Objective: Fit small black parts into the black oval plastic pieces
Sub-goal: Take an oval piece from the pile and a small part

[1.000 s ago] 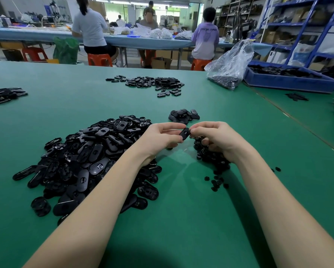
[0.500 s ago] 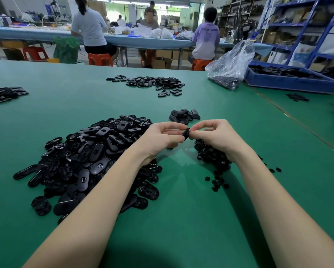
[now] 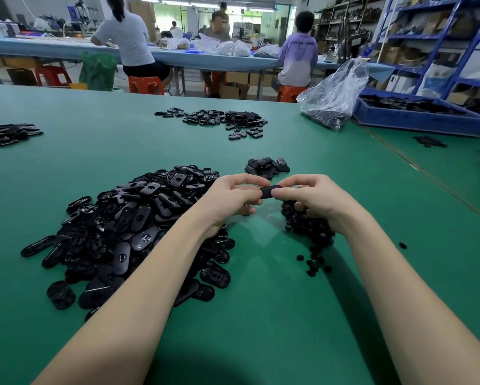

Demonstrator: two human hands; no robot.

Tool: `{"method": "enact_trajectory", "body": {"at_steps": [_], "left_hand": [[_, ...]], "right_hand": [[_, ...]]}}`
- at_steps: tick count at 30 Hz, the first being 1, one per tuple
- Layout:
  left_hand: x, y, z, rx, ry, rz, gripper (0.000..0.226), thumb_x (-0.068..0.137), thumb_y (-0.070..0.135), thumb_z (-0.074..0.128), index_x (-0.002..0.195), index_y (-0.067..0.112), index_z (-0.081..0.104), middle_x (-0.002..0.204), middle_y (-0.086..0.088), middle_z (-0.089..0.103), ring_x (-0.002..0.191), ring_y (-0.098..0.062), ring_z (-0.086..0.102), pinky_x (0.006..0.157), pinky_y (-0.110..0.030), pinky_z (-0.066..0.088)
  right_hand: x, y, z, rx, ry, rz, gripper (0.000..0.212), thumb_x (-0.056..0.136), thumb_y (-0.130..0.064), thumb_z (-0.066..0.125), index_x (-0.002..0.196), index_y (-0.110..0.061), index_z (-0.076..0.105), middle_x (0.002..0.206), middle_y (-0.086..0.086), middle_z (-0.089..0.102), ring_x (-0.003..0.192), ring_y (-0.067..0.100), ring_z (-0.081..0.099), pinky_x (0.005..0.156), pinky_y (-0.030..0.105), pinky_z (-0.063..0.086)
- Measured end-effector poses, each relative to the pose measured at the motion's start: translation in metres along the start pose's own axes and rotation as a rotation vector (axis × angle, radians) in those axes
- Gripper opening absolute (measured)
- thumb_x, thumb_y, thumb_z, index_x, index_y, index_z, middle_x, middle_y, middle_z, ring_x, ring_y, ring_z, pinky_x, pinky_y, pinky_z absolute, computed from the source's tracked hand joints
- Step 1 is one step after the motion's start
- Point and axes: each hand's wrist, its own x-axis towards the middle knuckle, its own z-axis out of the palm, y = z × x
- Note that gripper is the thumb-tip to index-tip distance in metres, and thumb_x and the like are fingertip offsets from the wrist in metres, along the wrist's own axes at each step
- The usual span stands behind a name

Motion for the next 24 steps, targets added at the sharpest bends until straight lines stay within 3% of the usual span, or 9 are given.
{"method": "enact_trajectory", "body": {"at_steps": [3, 7, 13, 16, 19, 24], "left_hand": [[0.000, 0.001, 0.002, -0.024, -0.001, 0.002, 0.020, 0.091, -0.003, 0.062, 0.099, 0.012, 0.072, 0.083, -0.005, 0.071, 0.074, -0.016, 0.062, 0.075, -0.027, 0.056], [0.001, 0.000, 0.006, -0.015, 0.031, 0.014, 0.015, 0.088, 0.001, 0.069, 0.095, 0.015, 0.071, 0.069, 0.003, 0.069, 0.061, -0.014, 0.057, 0.074, -0.031, 0.045], [0.001, 0.001, 0.006, 0.048, 0.058, 0.014, 0.015, 0.088, 0.005, 0.070, 0.091, 0.019, 0.070, 0.071, 0.003, 0.070, 0.060, -0.012, 0.056, 0.068, -0.027, 0.044], [0.000, 0.001, 0.006, 0.066, 0.081, 0.016, 0.015, 0.086, 0.004, 0.071, 0.090, 0.018, 0.070, 0.076, -0.002, 0.071, 0.060, -0.012, 0.055, 0.067, -0.025, 0.045], [0.000, 0.000, 0.006, 0.067, 0.098, 0.026, 0.015, 0.085, 0.003, 0.073, 0.092, 0.016, 0.070, 0.076, -0.004, 0.069, 0.062, -0.014, 0.053, 0.066, -0.024, 0.045], [0.001, -0.001, 0.005, 0.057, 0.134, 0.046, 0.013, 0.087, 0.007, 0.074, 0.094, 0.017, 0.071, 0.081, -0.003, 0.073, 0.068, -0.012, 0.057, 0.070, -0.023, 0.048]], "right_hand": [[0.001, 0.000, 0.002, 0.016, -0.012, 0.002, 0.023, 0.071, -0.043, 0.090, 0.086, -0.030, 0.080, 0.071, -0.014, 0.065, 0.067, 0.011, 0.052, 0.061, 0.024, 0.037], [0.000, -0.002, 0.004, 0.034, -0.030, -0.040, 0.021, 0.071, -0.042, 0.089, 0.083, -0.029, 0.079, 0.076, -0.010, 0.069, 0.066, 0.008, 0.050, 0.061, 0.023, 0.034], [0.001, -0.003, 0.006, 0.007, -0.022, -0.111, 0.005, 0.080, -0.027, 0.083, 0.081, -0.025, 0.078, 0.074, -0.006, 0.069, 0.054, 0.002, 0.049, 0.065, 0.025, 0.037], [0.002, -0.002, 0.010, -0.013, 0.004, -0.136, 0.005, 0.081, -0.025, 0.082, 0.079, -0.025, 0.077, 0.073, -0.004, 0.067, 0.058, 0.006, 0.051, 0.065, 0.024, 0.040], [0.004, 0.000, 0.013, -0.029, 0.043, -0.175, 0.007, 0.081, -0.025, 0.083, 0.077, -0.026, 0.077, 0.072, -0.006, 0.069, 0.060, 0.004, 0.056, 0.058, 0.014, 0.042], [0.007, 0.001, 0.019, -0.018, 0.087, -0.213, 0.009, 0.082, -0.024, 0.082, 0.078, -0.023, 0.075, 0.061, -0.015, 0.063, 0.054, 0.002, 0.052, 0.056, 0.014, 0.042]]}}
